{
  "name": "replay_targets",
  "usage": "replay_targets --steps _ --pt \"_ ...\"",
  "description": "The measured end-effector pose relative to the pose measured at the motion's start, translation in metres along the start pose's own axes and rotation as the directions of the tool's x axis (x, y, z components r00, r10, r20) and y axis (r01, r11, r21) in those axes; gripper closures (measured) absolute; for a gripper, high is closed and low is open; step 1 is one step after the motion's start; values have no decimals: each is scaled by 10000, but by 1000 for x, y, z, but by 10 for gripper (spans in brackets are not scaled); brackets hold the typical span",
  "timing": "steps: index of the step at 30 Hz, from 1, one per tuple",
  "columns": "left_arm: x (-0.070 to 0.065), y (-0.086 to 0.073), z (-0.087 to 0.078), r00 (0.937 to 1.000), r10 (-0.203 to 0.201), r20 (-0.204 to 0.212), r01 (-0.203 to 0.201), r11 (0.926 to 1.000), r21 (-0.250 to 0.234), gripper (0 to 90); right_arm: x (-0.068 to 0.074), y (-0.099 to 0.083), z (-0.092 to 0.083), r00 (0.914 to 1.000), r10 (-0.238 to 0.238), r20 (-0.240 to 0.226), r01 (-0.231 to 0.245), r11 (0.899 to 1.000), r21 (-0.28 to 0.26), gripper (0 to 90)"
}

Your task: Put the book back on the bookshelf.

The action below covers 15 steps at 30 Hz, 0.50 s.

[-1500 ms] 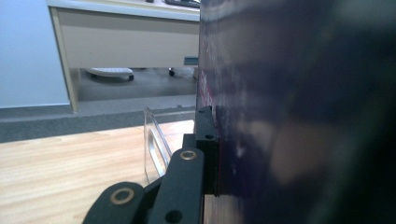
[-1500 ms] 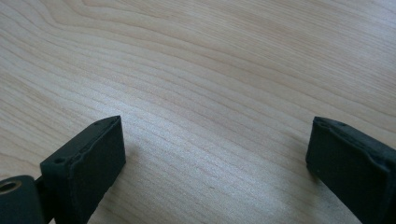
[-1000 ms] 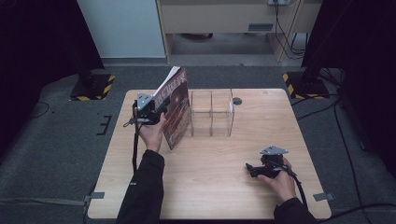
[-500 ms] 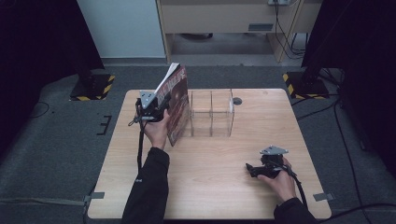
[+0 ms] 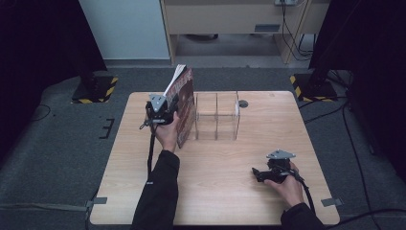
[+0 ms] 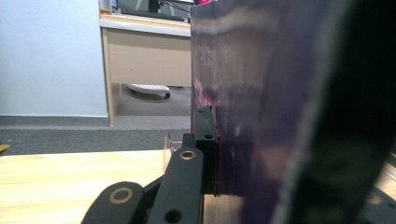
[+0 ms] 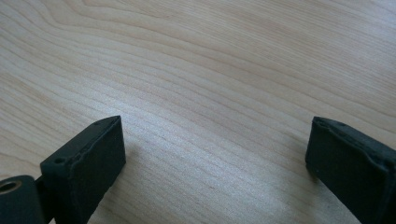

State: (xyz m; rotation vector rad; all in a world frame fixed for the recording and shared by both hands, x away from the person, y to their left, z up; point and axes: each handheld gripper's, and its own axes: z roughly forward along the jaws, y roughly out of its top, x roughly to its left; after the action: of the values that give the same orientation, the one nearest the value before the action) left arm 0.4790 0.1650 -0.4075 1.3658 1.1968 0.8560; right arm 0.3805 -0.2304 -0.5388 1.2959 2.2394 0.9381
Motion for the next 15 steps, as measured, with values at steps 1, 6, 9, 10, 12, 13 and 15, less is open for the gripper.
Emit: replay_targets --steps 1,6,9,10,12,13,15 --pt "1 -1 0 10000 35 -29 -35 10000 31 827 0 0 0 10000 3 0 -3 10000 2 53" --pt "5 -3 -5 9996 180 -219 -179 9998 39 822 0 0 0 10000 2 1 -2 10000 -1 53" --pt "4 -3 -6 9990 364 -246 -363 9993 51 813 0 0 0 10000 2 2 -2 10000 0 53" --pt "4 -4 -7 9989 404 -242 -403 9992 64 805 0 0 0 10000 1 -1 -1 10000 0 53" --pt "5 -4 -8 9987 460 -209 -458 9989 110 781 0 0 0 10000 2 2 -2 10000 0 53" --pt "5 -4 -9 9989 438 -181 -436 9990 121 763 0 0 0 10000 1 2 -1 10000 0 53" --pt "7 -5 -11 9990 452 -69 -450 9989 163 731 0 0 0 10000 -1 2 1 10000 0 53"
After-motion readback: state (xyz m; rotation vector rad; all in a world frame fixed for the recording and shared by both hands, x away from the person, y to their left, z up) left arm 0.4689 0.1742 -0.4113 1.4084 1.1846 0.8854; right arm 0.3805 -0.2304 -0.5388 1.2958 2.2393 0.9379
